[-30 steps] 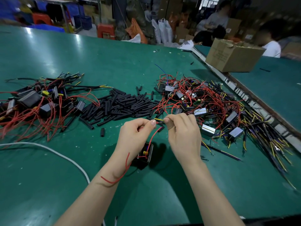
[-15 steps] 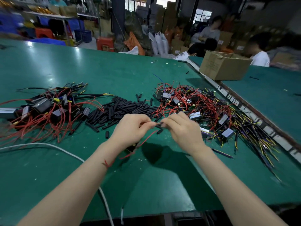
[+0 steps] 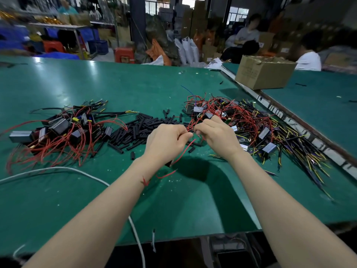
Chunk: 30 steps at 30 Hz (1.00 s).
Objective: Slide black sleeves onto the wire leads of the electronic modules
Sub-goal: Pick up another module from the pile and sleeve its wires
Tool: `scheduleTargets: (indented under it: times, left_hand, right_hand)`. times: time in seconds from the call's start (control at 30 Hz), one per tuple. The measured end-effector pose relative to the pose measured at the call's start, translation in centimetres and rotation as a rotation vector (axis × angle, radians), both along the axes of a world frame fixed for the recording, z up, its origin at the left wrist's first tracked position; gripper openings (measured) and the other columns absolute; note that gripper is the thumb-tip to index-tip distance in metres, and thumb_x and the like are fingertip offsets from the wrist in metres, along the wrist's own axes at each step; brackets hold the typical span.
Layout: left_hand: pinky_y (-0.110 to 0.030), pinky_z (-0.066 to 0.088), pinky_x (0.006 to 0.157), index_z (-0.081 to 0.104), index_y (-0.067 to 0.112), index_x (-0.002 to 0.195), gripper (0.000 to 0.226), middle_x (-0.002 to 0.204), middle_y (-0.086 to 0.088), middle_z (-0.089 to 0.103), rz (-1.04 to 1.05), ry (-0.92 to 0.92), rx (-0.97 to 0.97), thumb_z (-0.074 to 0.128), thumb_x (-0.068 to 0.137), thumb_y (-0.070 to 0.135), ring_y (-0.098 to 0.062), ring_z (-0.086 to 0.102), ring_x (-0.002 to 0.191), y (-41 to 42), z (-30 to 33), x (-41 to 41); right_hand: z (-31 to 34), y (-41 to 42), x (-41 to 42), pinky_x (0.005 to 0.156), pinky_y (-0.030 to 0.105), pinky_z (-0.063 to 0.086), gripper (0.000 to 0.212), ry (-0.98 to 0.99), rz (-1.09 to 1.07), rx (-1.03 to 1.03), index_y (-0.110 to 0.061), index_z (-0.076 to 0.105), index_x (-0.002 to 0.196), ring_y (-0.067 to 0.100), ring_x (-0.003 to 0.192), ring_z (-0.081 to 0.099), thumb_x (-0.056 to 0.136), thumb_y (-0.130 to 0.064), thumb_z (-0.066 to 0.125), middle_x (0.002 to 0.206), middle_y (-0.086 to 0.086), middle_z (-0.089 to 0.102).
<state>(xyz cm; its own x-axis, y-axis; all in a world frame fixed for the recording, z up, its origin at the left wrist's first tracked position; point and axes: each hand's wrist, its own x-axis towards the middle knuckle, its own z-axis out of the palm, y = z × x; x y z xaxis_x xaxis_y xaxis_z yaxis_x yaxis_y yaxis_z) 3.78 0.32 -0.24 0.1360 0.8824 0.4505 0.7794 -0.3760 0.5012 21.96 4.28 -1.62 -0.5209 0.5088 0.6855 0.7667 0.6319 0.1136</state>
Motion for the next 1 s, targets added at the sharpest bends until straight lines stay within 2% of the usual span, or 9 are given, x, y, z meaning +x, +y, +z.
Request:
scheduleTargets:
  times: [0.13,0.27,0.37,0.47,0.57,0.67,0.77,0.83,1.0]
  left_hand:
    - [-0.034,0.045,0.065,0.064,0.02,0.078,0.027,0.064,0.0,0.053,0.048,0.026,-0.037,0.055,0.091,0.041,-0.032,0.057,0.079,-0.1,-0.3,0.1]
    - [-0.024,0.036,0.056,0.072,0.021,0.08,0.02,0.051,0.01,0.049,0.01,-0.248,-0.099,0.061,0.09,0.036,-0.006,0.044,0.056,0.6,-1.0,-2.1]
    - [-0.013,0.033,0.051,0.071,0.029,0.074,0.016,0.049,0.016,0.053,-0.085,-0.414,-0.178,0.064,0.088,0.033,0.002,0.04,0.048,0.5,-1.7,-2.6]
    - [-0.023,0.046,0.069,0.067,0.041,0.071,0.019,0.063,0.018,0.065,-0.088,-0.479,-0.207,0.064,0.088,0.033,0.001,0.052,0.061,0.8,-2.6,-2.2]
    - [-0.03,0.051,0.085,0.068,0.041,0.078,0.015,0.075,0.016,0.068,-0.085,-0.587,-0.204,0.063,0.09,0.032,-0.008,0.06,0.076,1.1,-3.3,-1.8]
    - [-0.02,0.043,0.079,0.068,0.042,0.081,0.016,0.084,0.012,0.064,-0.03,-0.502,-0.103,0.062,0.09,0.031,-0.009,0.058,0.084,1.5,-3.7,-1.6]
    - [-0.013,0.04,0.077,0.065,0.042,0.081,0.018,0.086,0.012,0.062,-0.04,-0.529,-0.077,0.062,0.09,0.026,-0.004,0.057,0.087,1.5,-3.6,-1.5]
    - [-0.02,0.042,0.078,0.065,0.038,0.081,0.017,0.085,0.011,0.062,-0.045,-0.552,-0.092,0.062,0.09,0.024,-0.008,0.058,0.085,1.7,-3.7,-1.2]
    - [-0.02,0.043,0.069,0.068,0.036,0.075,0.019,0.072,0.016,0.065,-0.046,-0.57,-0.13,0.065,0.087,0.021,-0.002,0.057,0.069,1.8,-3.9,-1.0]
  right_hand:
    - [0.3,0.2,-0.7,0.054,0.031,0.047,0.015,-0.035,0.013,-0.046,-0.006,0.069,0.079,0.028,0.062,0.052,0.074,0.009,0.068,0.068,0.006,0.06]
    - [0.1,-0.8,-1.8,0.061,0.036,0.048,0.022,0.079,0.03,-0.087,-0.004,0.071,0.091,0.029,0.067,0.054,0.092,-0.016,0.053,0.073,0.009,0.062]
    - [-0.6,-1.7,-2.2,0.073,0.034,0.043,0.02,0.226,0.04,-0.183,-0.002,0.069,0.107,0.029,0.077,0.055,0.091,-0.005,0.058,0.085,0.012,0.067]
    - [-1.6,-2.3,-2.4,0.082,0.035,0.043,0.027,0.433,0.003,-0.33,-0.008,0.063,0.12,0.028,0.092,0.058,0.095,-0.007,0.055,0.1,0.01,0.068]
    - [-2.6,-2.7,-3.0,0.083,0.028,0.043,0.026,0.592,-0.001,-0.413,-0.011,0.06,0.121,0.023,0.097,0.061,0.095,-0.011,0.057,0.098,0.001,0.066]
    - [-3.3,-2.6,-3.4,0.081,0.022,0.043,0.024,0.687,0.003,-0.464,-0.011,0.059,0.116,0.02,0.096,0.064,0.093,-0.011,0.061,0.094,-0.003,0.066]
    - [-3.6,-2.5,-3.5,0.085,0.032,0.047,0.022,0.714,-0.003,-0.46,-0.015,0.057,0.113,0.018,0.098,0.064,0.092,-0.013,0.063,0.094,-0.003,0.067]
    - [-3.8,-2.5,-3.6,0.085,0.038,0.049,0.021,0.726,-0.006,-0.45,-0.017,0.056,0.11,0.017,0.098,0.064,0.091,-0.015,0.064,0.094,-0.005,0.066]
    - [-4.1,-3.1,-3.9,0.073,0.048,0.049,0.014,0.625,-0.021,-0.342,-0.015,0.06,0.107,0.024,0.087,0.058,0.093,-0.018,0.06,0.084,-0.023,0.053]
